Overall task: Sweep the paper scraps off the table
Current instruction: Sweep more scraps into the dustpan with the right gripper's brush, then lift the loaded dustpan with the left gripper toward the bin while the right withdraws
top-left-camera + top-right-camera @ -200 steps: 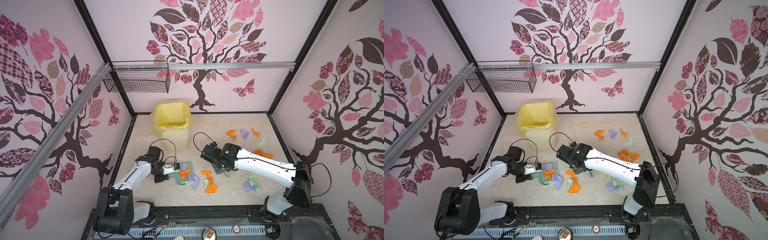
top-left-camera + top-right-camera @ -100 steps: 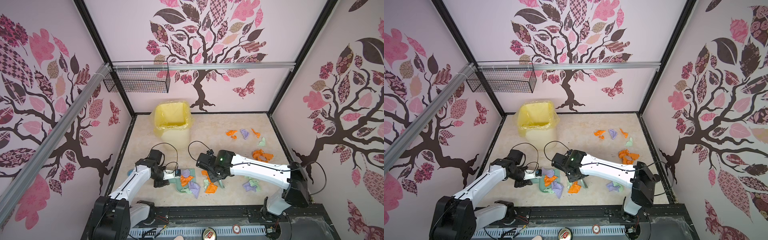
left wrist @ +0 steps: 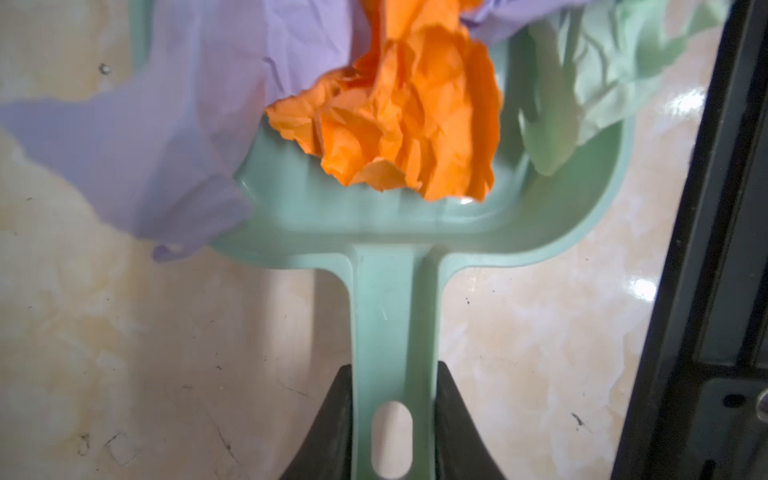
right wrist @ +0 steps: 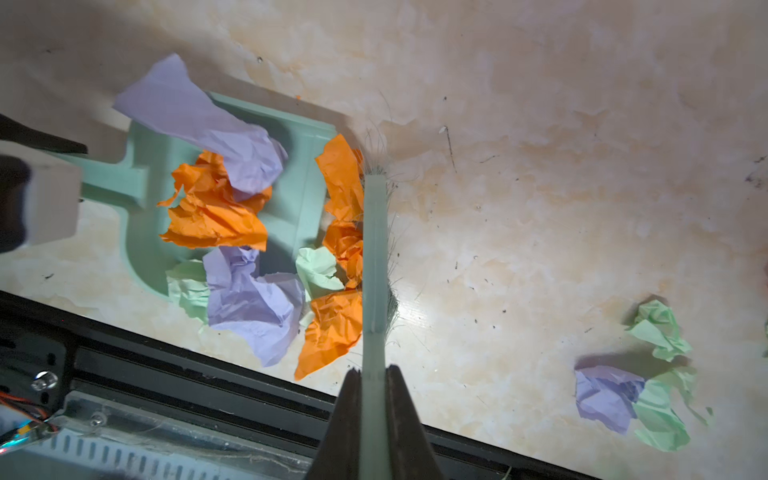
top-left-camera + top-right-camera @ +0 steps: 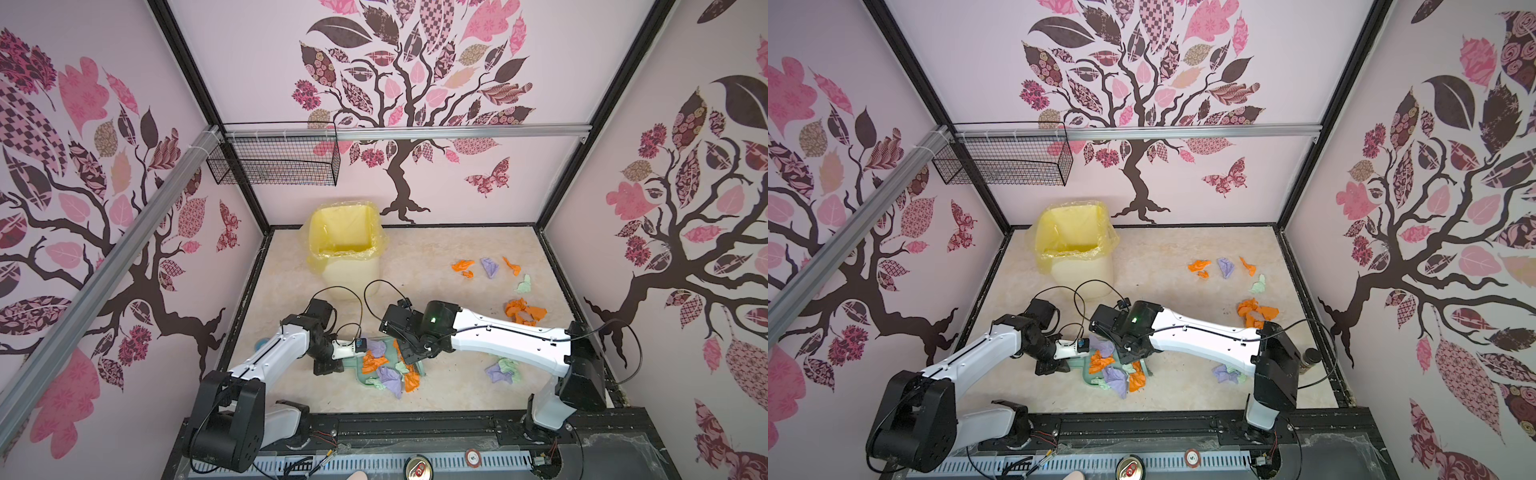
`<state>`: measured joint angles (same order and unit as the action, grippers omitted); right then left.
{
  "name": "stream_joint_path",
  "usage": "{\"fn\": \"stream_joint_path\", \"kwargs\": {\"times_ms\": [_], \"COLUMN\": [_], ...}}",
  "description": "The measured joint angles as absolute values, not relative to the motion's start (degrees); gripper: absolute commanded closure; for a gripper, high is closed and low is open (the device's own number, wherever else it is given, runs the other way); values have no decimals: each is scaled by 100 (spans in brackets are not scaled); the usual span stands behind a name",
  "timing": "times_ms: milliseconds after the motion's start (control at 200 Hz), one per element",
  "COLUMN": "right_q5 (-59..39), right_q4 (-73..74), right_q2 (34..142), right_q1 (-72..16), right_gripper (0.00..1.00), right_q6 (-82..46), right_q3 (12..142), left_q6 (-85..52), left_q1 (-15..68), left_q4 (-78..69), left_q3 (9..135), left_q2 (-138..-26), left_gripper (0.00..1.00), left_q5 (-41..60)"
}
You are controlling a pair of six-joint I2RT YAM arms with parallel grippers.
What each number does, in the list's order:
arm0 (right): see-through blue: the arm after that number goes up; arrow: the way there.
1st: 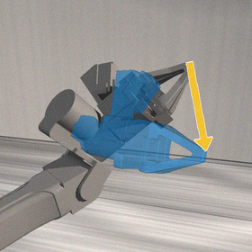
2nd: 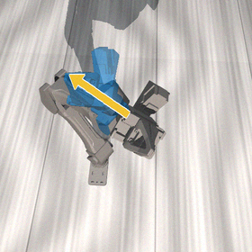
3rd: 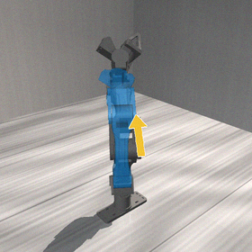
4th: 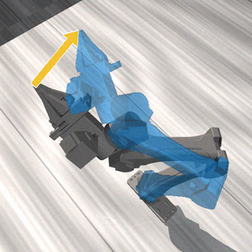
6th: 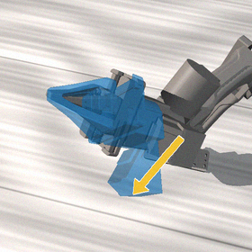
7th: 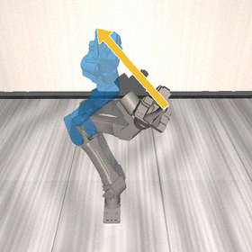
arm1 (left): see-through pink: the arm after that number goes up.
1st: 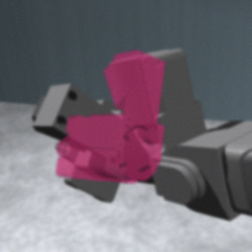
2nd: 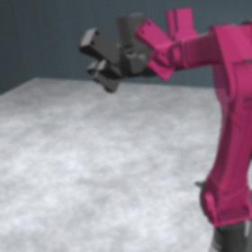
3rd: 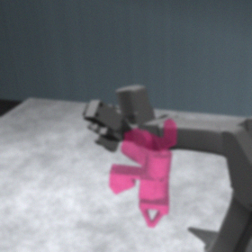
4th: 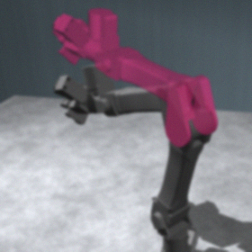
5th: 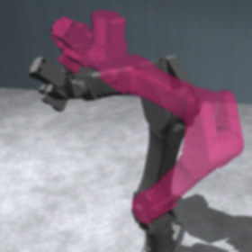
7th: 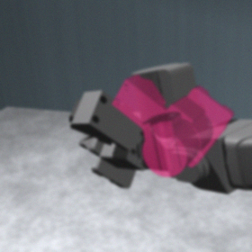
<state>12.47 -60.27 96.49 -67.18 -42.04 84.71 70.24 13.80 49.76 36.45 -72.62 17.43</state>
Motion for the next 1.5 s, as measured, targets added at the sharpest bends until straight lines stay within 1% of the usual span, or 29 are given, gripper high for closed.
{"fn": "stream_joint_path", "kwargs": {"times_ms": [340,990,1195,1501], "right_q5": [1186,1295,1621,2541], "right_q4": [-5854,-5774,-5837,-6198], "right_q2": [9776,9732,9421,8654], "right_q1": [-6733,-6740,-6742,-6687], "right_gripper": [100,100,100,100], "right_q6": [-4097,-4097,-4145,-4318], "right_q3": [8890,8899,8897,8770], "left_q6": [6917,6812,6753,6667], "left_q1": [1393,1420,1420,1420], "left_q4": [4919,4851,4847,4910], "left_q3": [3752,3966,3988,4211], "left_q2": [-7520,-7762,-7843,-7918], "left_gripper": [100,100,100,100], "left_q5": [1782,1653,1680,1704]}}
